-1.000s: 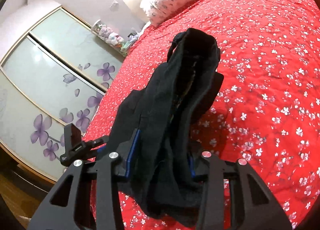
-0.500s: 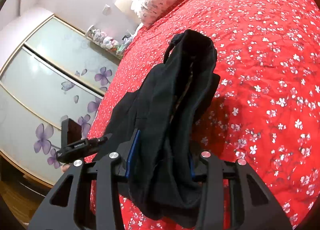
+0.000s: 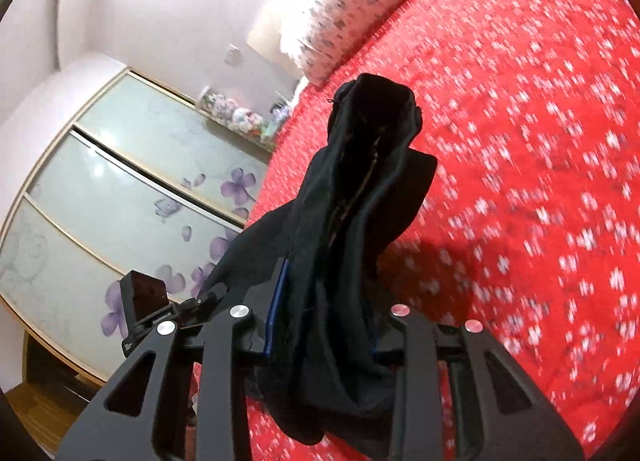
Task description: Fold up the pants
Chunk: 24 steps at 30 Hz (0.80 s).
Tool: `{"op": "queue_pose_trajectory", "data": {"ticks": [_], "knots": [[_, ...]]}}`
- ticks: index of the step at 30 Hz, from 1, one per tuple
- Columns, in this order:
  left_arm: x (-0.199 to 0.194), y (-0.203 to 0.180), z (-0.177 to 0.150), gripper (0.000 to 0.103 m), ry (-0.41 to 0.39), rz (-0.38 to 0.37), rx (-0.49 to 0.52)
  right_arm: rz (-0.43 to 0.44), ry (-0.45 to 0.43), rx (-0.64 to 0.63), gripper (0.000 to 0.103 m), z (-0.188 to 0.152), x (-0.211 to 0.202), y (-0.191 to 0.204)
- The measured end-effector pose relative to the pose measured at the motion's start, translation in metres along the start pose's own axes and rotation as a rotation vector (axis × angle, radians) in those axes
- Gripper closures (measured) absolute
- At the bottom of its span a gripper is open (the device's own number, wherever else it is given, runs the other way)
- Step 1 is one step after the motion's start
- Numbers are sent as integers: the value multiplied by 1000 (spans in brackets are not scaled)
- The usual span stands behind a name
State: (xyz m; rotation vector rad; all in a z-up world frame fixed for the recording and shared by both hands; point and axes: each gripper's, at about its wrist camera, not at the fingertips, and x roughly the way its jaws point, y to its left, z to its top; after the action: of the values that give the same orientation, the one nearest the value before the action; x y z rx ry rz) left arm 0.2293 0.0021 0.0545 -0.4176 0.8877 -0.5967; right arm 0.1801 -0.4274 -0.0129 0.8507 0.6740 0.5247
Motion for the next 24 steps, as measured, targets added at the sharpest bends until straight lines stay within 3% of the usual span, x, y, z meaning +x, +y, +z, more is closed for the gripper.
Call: {"op": "queue_pose_trajectory", "data": {"ticks": [5, 9, 11, 13, 15, 16, 19, 20, 23, 24], "knots": [[7, 2, 17, 95, -38, 20, 11, 4, -28, -36, 71, 18, 10, 3], [34, 20, 14, 95, -15, 62, -5, -84, 8, -25, 71, 15, 32, -21], [54, 37, 7, 94, 18, 114, -38, -192, 32, 1, 71, 9, 41, -42], [63, 51, 2, 90, 11, 122, -70, -198, 30, 41, 69, 5, 40, -56], [64, 58, -1, 81, -14, 119, -96, -214, 25, 58, 65, 2, 38, -56], [63, 58, -1, 70, -21, 140, -91, -247, 16, 40, 56, 1, 36, -50], [43, 47, -8, 50, -95, 266, -21, -391, -27, -8, 2, -5, 21, -31], [30, 41, -11, 35, -135, 316, 30, -479, -76, -51, 2, -8, 8, -20], [-22, 8, -38, 4, -326, 471, 214, -638, -147, -149, 1, -22, -16, 10], [-39, -6, -54, 2, -391, 505, 282, -681, -180, -198, 1, -34, -25, 27]]}}
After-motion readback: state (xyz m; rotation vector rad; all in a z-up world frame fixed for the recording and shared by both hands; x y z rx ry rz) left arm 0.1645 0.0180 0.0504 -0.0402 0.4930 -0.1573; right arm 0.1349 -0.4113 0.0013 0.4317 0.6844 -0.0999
